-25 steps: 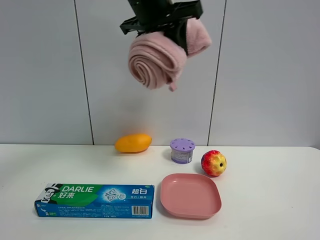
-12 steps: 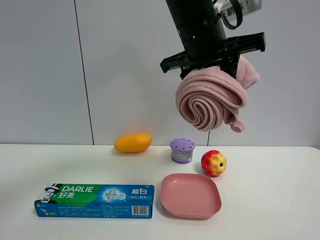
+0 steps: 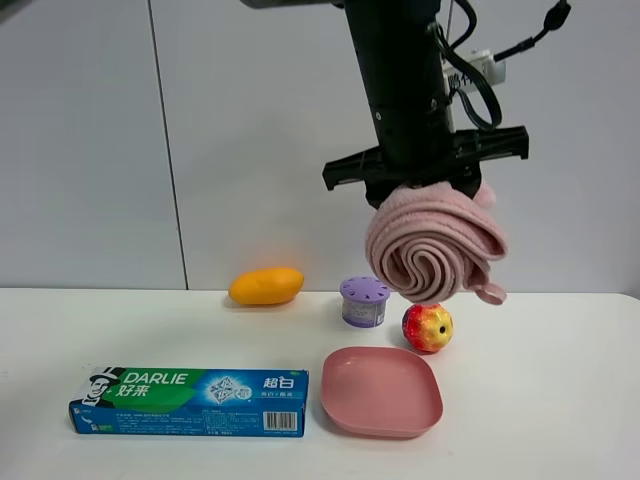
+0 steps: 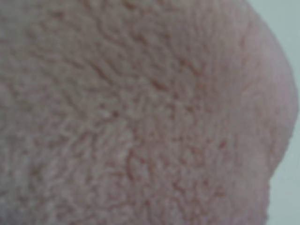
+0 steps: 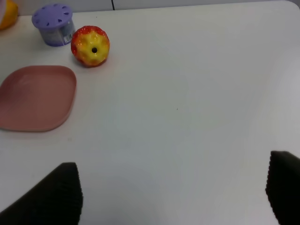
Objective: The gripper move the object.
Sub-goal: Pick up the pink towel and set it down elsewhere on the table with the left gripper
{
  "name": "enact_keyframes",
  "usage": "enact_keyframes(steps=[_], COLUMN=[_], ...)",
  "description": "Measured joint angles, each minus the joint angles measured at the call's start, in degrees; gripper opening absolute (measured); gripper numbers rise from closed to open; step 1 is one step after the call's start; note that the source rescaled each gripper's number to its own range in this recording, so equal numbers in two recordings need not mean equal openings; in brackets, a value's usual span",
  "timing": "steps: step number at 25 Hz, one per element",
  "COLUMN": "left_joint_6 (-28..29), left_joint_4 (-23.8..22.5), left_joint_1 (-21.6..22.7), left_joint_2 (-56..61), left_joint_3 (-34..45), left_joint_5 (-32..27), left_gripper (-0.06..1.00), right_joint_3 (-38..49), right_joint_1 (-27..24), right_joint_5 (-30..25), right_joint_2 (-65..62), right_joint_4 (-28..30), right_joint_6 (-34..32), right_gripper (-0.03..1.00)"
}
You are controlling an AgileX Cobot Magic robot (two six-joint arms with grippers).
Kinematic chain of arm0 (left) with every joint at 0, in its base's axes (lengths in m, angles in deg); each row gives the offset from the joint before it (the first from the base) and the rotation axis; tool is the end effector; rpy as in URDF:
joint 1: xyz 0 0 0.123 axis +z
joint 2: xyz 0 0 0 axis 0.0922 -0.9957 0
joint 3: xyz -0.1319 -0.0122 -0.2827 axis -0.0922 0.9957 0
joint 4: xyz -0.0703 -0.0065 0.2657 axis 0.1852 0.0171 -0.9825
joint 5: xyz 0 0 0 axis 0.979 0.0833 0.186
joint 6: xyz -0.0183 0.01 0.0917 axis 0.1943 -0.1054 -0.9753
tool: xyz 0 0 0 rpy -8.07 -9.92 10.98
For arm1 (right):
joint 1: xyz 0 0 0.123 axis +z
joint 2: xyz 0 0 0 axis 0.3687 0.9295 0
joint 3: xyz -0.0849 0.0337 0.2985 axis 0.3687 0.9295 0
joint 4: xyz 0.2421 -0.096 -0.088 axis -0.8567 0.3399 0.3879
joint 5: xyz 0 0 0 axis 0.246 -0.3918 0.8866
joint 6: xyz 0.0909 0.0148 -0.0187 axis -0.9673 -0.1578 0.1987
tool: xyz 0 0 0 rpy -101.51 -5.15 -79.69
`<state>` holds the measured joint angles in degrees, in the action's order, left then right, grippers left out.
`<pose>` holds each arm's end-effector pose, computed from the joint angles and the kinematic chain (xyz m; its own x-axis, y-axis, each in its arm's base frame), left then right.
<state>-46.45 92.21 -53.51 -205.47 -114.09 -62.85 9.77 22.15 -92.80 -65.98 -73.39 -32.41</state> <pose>0.3665 -0.4162 0.3036 -0.9262 0.1054 -0.3621 0.2348 0.9126 -0.3348 -0.0088 -0.0011 0.2846 -0.4671 0.0232 -0.8839 0.0138 0.9997 0.0190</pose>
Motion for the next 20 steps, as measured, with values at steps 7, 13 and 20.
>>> enact_keyframes(steps=[7, 13, 20], left_joint_6=[4.4, 4.8, 11.5], left_joint_4=[0.1, 0.2, 0.5], left_joint_1=[-0.4, -4.0, -5.1], left_joint_2=[-4.9, -7.7, -10.6], left_joint_3=[0.0, 0.0, 0.0], left_joint_5=[0.1, 0.1, 4.8], left_gripper=[0.00, 0.00, 0.00], right_joint_3=[0.0, 0.0, 0.0], right_joint_1=[0.0, 0.0, 0.0], right_joint_5=[0.0, 0.0, 0.0], right_joint_2=[0.0, 0.0, 0.0], right_joint_4=[0.0, 0.0, 0.0], right_joint_6=[0.0, 0.0, 0.0], right_gripper=[1.00, 1.00, 1.00])
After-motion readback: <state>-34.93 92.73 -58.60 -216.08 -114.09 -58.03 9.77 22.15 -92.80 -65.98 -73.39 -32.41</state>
